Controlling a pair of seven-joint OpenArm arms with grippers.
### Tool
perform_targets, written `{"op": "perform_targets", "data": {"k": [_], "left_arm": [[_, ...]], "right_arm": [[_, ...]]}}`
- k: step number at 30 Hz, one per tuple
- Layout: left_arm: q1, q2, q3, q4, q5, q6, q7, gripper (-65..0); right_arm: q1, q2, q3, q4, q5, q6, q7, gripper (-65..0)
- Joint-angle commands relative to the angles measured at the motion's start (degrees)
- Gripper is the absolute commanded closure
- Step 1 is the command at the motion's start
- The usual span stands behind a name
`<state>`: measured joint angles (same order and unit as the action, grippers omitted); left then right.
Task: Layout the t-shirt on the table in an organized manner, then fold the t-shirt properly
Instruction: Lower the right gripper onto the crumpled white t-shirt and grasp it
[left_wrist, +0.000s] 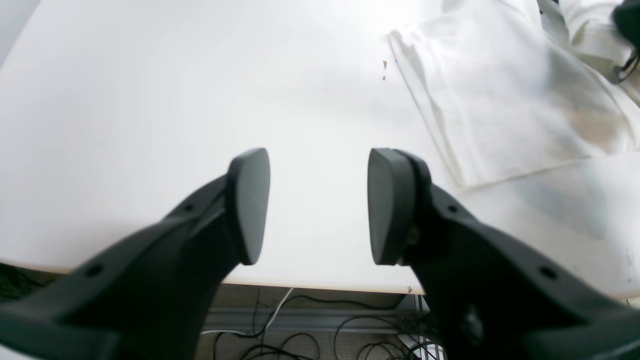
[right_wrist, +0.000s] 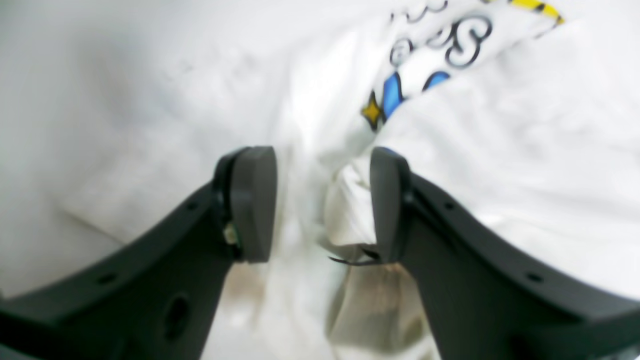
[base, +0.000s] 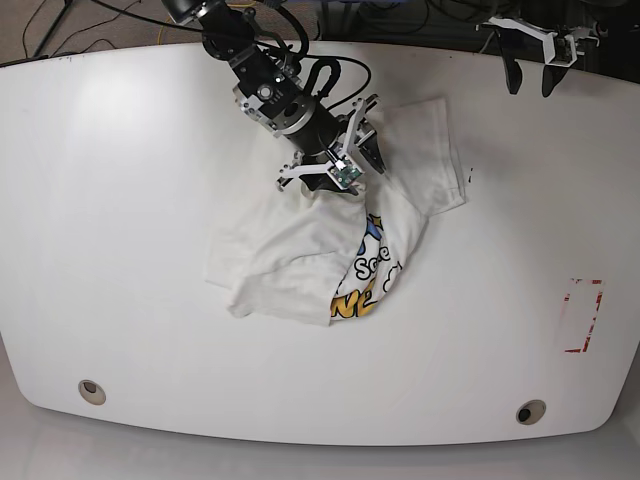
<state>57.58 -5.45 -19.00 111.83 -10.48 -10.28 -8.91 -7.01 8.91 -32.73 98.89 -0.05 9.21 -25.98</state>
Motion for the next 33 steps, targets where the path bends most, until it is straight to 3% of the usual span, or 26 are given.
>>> {"op": "perform_targets", "data": {"k": [1, 10, 14, 24, 28, 32, 33], "left_arm": [[0.7, -0.3, -0.3, 1.1, -0.6, 0.0, -1.6, -29.7], [0.7, -0.4, -0.4, 1.0, -0.5, 0.0, -1.6, -29.6], [0.7, -0.5, -0.4, 0.9, -0.5, 0.0, -1.6, -29.4], [0.7, -0.6, -0.6, 0.9, -0.4, 0.0, -1.6, -29.4], [0.7, -0.6, -0.6, 0.9, -0.4, 0.0, -1.6, -29.4], [0.7, -0.6, -0.6, 0.8, -0.4, 0.0, -1.6, -29.4], [0.7, -0.6, -0.6, 0.8, -0.4, 0.0, -1.6, -29.4]], "right_arm": [[2.0, -0.2, -0.2, -2.1, 0.2, 0.1, 1.2, -29.8], [5.3, 0.3, 0.0, -6.5, -0.1, 0.1, 1.3, -29.3], [5.7, 0.9, 0.0, -8.6, -3.0, 0.1, 1.6, -29.2], [5.3, 0.9, 0.1, -11.1, -6.5, 0.1, 6.0, -28.2], [4.2, 0.9, 0.1, -10.5, -6.9, 0.1, 6.2, -19.0], [3.7, 1.0, 0.1, -7.6, -6.9, 0.1, 5.8, -1.6], [3.6, 1.0, 0.1, -7.1, -6.9, 0.1, 5.8, 0.0]]}}
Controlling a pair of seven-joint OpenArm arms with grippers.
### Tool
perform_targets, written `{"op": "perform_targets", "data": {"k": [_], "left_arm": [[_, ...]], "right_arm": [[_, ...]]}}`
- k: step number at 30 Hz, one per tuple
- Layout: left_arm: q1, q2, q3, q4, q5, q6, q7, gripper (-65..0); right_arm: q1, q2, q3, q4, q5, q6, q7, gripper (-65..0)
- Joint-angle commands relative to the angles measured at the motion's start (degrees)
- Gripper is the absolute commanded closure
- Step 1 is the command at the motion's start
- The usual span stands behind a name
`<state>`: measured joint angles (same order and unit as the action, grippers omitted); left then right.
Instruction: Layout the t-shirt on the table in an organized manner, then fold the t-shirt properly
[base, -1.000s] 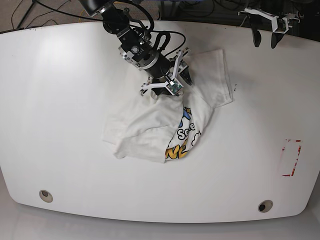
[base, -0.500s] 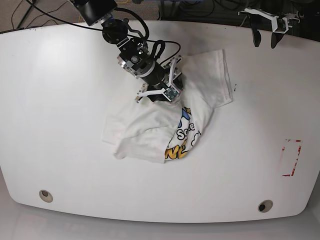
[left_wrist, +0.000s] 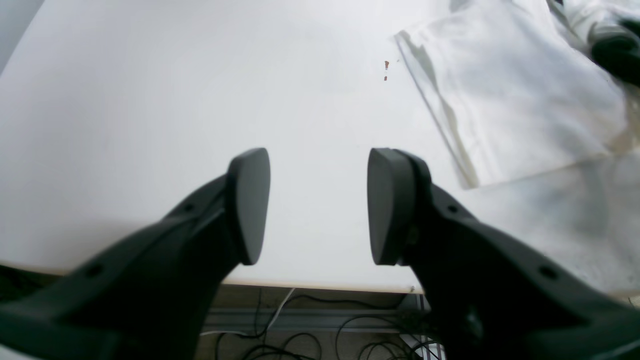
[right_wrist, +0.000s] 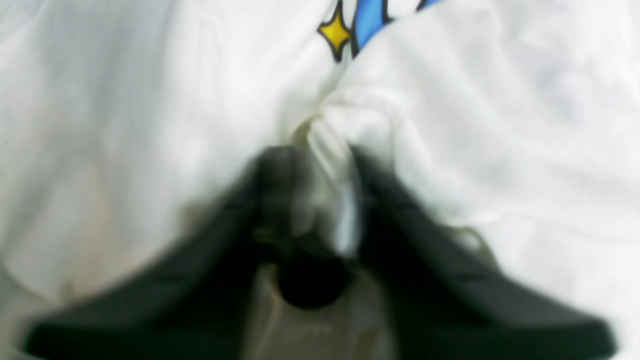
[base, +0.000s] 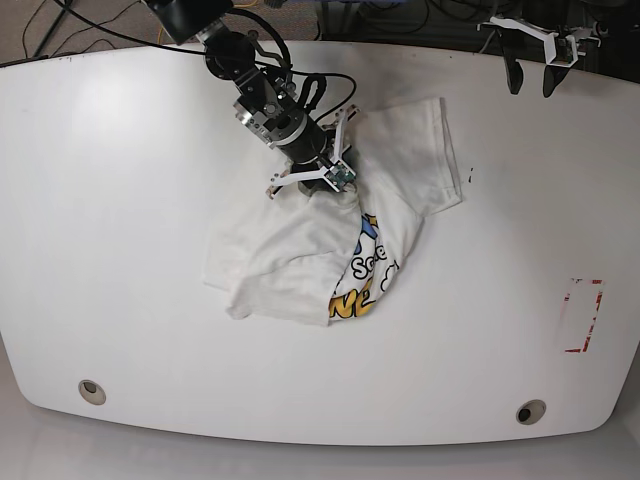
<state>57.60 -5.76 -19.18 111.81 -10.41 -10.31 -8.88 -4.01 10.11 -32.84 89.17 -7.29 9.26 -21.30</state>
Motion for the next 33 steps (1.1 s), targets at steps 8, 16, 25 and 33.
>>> {"op": "perform_targets", "data": {"k": [8, 16, 25, 33], "left_arm": [[0.6, -0.3, -0.1, 0.7, -0.4, 0.1, -1.5, -29.4], [0.6, -0.4, 0.1, 0.7, -0.4, 0.0, -1.4, -29.9], [-3.8, -0.1, 0.1, 0.8, -0.4, -10.6, 6.5, -29.9], [-8.3, 2.7, 0.1, 0.8, -0.6, -16.6, 11.0, -29.9]], "right_arm": [[-2.5, 0.0, 2.2, 10.9, 0.2, 0.1, 1.1, 0.0], [-3.0, 0.0, 4.2, 19.9, 0.2, 0.2, 1.1, 0.0], [4.1, -0.3, 5.7, 24.5, 0.7, 0.3, 1.1, 0.0], [12.1, 0.7, 5.6, 24.5, 0.9, 0.3, 1.1, 0.0]]}}
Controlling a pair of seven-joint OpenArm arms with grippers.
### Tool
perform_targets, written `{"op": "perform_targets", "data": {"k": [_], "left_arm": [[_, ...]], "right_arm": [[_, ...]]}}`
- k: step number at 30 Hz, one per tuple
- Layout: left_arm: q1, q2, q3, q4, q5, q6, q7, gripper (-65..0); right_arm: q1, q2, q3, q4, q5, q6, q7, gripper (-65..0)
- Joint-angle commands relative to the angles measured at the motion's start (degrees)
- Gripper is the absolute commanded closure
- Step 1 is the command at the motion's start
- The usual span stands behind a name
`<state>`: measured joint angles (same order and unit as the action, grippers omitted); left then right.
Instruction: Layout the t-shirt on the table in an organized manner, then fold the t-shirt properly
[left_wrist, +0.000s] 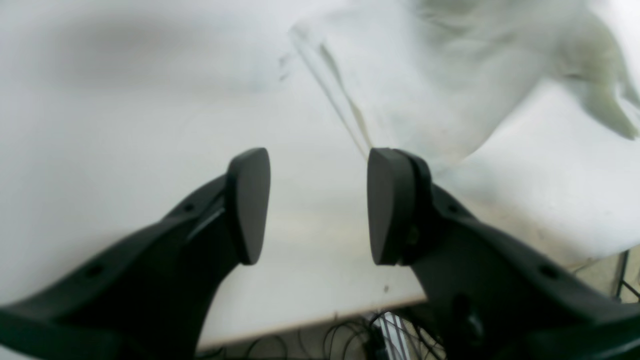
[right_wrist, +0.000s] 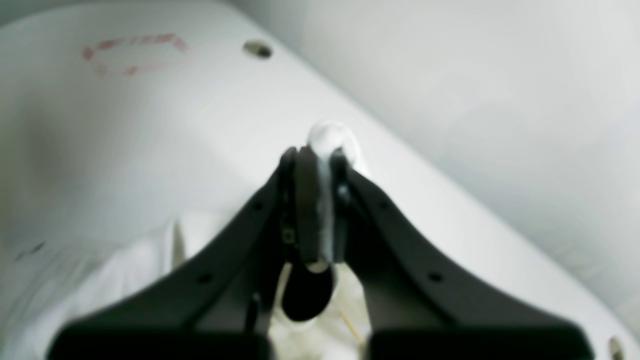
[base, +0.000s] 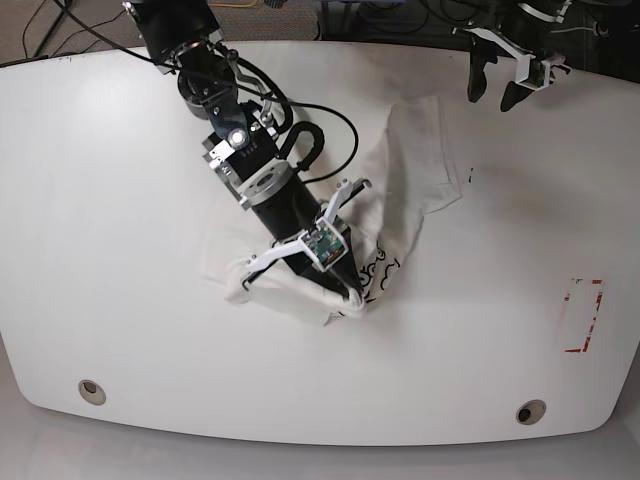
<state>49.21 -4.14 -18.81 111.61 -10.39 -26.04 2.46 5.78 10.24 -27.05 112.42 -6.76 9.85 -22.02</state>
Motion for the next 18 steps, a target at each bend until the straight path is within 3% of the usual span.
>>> {"op": "perform_targets", "data": {"k": [1, 13, 18], "left_arm": [[-0.5, 1.6, -0.3, 1.0, -0.6, -1.4, 0.0, -29.9], [-6.9, 3.7, 1.6, 1.0, -0.5, -9.5, 6.6, -29.9], [-8.1, 3.0, 4.4, 0.9, -0.3, -12.5, 7.5, -29.9]], "right_arm": [[3.3, 1.1, -0.2, 1.2, 0.4, -0.3, 1.8, 0.0], [15.9, 2.0, -1.9, 1.1, 0.7, -0.3, 1.8, 0.0], [22.8, 2.2, -1.8, -0.6, 5.1, -0.3, 1.8, 0.0]]}}
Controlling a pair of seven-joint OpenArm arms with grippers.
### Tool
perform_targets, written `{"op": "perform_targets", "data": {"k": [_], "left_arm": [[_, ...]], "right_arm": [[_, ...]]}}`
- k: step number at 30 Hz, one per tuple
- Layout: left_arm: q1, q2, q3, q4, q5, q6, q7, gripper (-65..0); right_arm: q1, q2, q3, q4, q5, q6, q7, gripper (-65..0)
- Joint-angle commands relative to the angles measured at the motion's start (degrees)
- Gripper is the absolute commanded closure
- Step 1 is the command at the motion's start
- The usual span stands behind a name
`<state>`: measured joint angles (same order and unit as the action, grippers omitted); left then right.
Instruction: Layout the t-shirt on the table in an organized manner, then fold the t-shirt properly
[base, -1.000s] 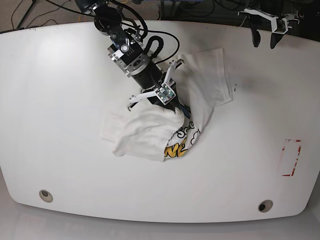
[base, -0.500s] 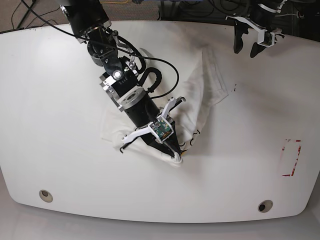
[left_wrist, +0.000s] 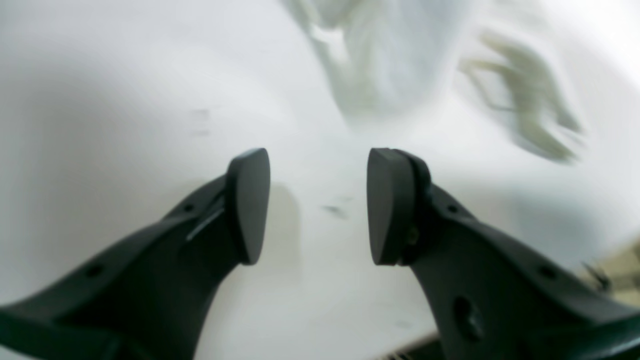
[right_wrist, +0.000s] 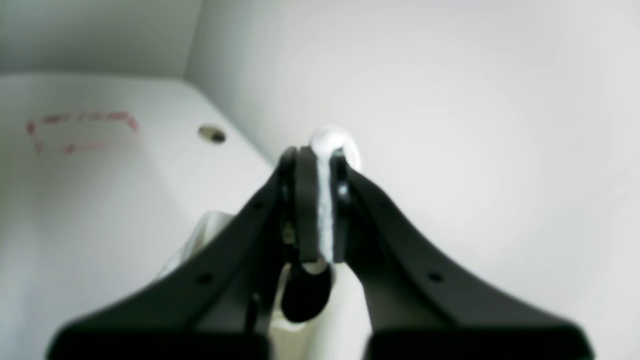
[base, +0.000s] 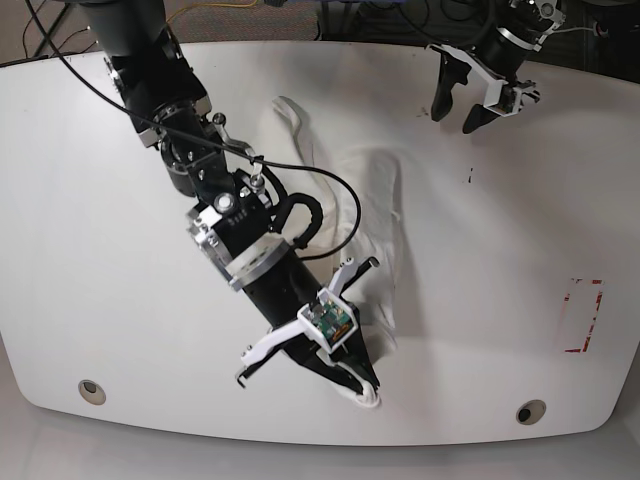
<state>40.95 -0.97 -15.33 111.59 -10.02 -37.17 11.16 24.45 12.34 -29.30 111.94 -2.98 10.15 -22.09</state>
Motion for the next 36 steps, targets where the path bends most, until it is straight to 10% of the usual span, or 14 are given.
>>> {"op": "perform_targets", "data": {"k": [1, 36], "left_arm": [[-0.3, -0.5, 1.5, 0.9, -0.7, -1.8, -0.8, -29.9], [-26.0, 0.0, 22.8, -19.9, -0.7, -2.3, 8.6, -29.9]], "right_arm": [[5.6, 0.4, 0.4, -0.5, 2.2, -0.6, 1.9, 0.0], [33.0, 0.6, 0.4, -11.9, 13.3, -0.7, 1.9, 0.0]]}}
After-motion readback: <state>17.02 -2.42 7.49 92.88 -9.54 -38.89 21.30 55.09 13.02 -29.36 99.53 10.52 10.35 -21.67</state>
